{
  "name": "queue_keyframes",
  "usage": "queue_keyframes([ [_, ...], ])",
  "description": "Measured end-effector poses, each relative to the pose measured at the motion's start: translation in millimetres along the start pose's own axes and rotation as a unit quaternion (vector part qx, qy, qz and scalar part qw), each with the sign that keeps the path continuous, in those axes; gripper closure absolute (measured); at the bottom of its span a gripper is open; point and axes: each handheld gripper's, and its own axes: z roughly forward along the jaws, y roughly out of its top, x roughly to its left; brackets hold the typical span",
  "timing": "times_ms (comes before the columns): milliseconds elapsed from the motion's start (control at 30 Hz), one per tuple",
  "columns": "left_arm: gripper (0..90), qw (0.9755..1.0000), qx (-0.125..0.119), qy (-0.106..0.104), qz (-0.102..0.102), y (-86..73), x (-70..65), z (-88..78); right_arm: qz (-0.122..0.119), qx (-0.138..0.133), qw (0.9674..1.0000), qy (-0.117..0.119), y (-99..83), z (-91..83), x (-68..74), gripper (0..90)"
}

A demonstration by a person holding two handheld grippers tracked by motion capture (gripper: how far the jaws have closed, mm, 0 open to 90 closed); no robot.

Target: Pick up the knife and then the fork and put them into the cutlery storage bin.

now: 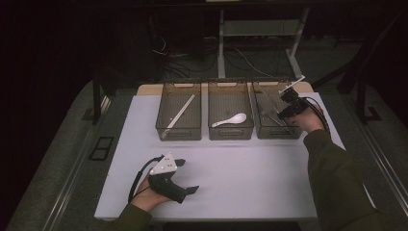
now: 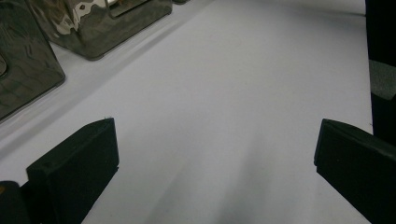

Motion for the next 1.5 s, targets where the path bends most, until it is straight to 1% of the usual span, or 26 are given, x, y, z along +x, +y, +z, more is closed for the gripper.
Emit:
queue_keyframes([
  [67, 0.0, 1.0000, 0.000, 0.000, 0.000, 0.0, 0.0, 0.1, -0.004, 0.003, 1.0000, -0.005, 0.8, 2.2, 1.8, 79.6],
  [267, 0.0, 1.0000, 0.000, -0.001, 0.001, 0.1, 0.0, -0.3, -0.004, 0.017, 0.9998, -0.009, 2.4, 9.4, 5.8, 78.8],
  [333, 0.0, 1.0000, 0.000, -0.001, 0.001, 0.0, 0.0, -0.1, -0.003, 0.020, 0.9997, -0.014, 3.0, 9.4, 6.4, 78.2],
  [400, 0.0, 1.0000, 0.000, -0.001, 0.001, 0.1, 0.0, 0.0, -0.002, 0.021, 0.9997, -0.012, 2.5, 8.9, 5.5, 78.4],
  [467, 0.0, 1.0000, 0.000, -0.001, 0.001, 0.2, -0.2, 0.1, 0.005, 0.020, 0.9998, 0.003, 1.5, 8.1, 3.6, 75.3],
  [600, 0.0, 1.0000, 0.001, -0.001, 0.002, 0.4, -0.4, 0.4, 0.005, 0.012, 0.9999, 0.003, 0.9, 5.0, 2.9, 71.1],
  [667, 0.0, 1.0000, 0.000, -0.001, 0.003, 0.2, -0.6, 0.6, 0.008, 0.002, 1.0000, 0.005, 1.2, 2.0, 3.0, 65.2],
  [767, 0.0, 1.0000, 0.001, -0.001, 0.002, 0.2, -0.3, 0.3, 0.010, -0.017, 0.9997, 0.018, 0.9, -4.0, 2.8, 60.0],
  [833, 0.0, 1.0000, 0.001, -0.001, 0.001, 0.1, -0.2, 0.2, 0.013, -0.030, 0.9993, 0.019, 0.1, -9.3, 2.3, 55.8],
  [1000, 0.0, 1.0000, 0.002, -0.001, 0.001, 0.0, -0.4, 0.4, 0.023, -0.073, 0.9966, 0.032, -3.3, -24.7, -1.1, 46.4],
  [1133, 0.0, 1.0000, 0.002, -0.001, 0.001, -0.1, -0.2, 0.5, 0.034, -0.106, 0.9933, 0.033, -7.5, -34.7, -2.8, 41.8],
  [1233, 0.0, 1.0000, 0.003, -0.002, 0.001, -0.2, 0.8, 0.7, 0.049, -0.133, 0.9891, 0.041, -12.9, -38.5, -3.2, 38.8],
  [1367, 0.0, 1.0000, 0.002, -0.001, 0.000, -0.4, 2.1, 1.0, 0.059, -0.155, 0.9851, 0.045, -19.8, -38.4, -3.9, 35.3],
  [1467, 0.0, 1.0000, 0.003, -0.001, 0.000, 0.1, 2.9, 1.5, 0.068, -0.171, 0.9820, 0.042, -24.7, -37.2, -4.6, 31.3],
  [1500, 0.0, 1.0000, 0.003, -0.001, 0.001, 0.2, 3.2, 1.7, 0.067, -0.178, 0.9810, 0.040, -26.0, -36.9, -5.0, 28.7],
])
